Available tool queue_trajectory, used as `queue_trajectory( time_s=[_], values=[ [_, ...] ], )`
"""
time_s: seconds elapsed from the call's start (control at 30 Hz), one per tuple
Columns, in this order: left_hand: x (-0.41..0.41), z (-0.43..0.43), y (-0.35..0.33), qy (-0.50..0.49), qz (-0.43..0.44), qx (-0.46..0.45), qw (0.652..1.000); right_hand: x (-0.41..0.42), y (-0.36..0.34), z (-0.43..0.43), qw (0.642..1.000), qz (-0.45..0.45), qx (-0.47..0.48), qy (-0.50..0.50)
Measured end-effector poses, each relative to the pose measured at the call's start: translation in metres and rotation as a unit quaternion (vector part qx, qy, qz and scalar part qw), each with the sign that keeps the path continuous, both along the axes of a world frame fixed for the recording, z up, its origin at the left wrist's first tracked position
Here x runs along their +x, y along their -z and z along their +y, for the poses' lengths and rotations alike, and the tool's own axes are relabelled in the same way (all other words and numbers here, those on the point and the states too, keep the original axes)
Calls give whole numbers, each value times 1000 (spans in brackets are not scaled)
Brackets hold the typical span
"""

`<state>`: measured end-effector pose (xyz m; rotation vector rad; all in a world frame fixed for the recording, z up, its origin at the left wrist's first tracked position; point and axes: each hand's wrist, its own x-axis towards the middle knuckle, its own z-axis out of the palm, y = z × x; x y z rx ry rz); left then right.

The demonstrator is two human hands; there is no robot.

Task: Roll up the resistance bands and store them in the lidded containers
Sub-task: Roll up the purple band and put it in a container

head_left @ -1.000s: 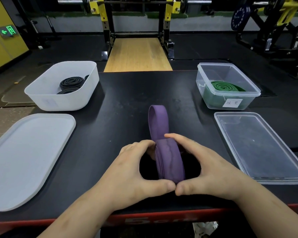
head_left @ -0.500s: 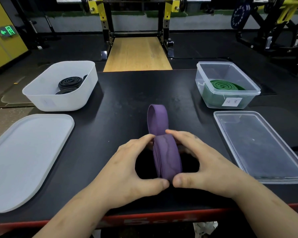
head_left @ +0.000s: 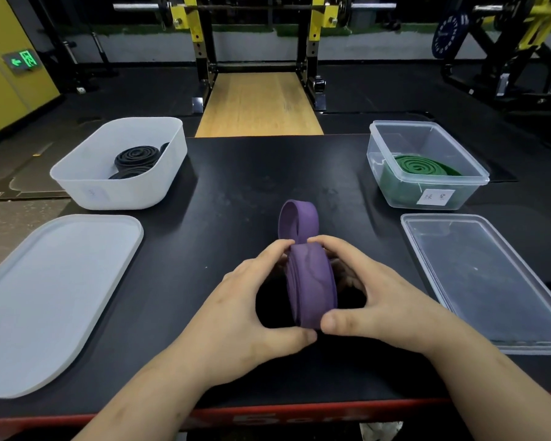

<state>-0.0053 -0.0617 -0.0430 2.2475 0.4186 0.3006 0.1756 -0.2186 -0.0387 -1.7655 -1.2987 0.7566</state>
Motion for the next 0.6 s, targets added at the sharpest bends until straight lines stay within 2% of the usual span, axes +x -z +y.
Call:
queue_trajectory(
  time_s=[0.17,0.37,0.6],
  values=[
    [-5,-3,0,-2,4,8,1000,2,0,-8,999,3,-8,-41],
    [-18,-12,1,11,13,15,1000,-5,2,-19,995,81,20,-51],
    [-13,-11,4,-5,15,3,1000,-4,0,-13,996,40,-35,-67]
  ],
)
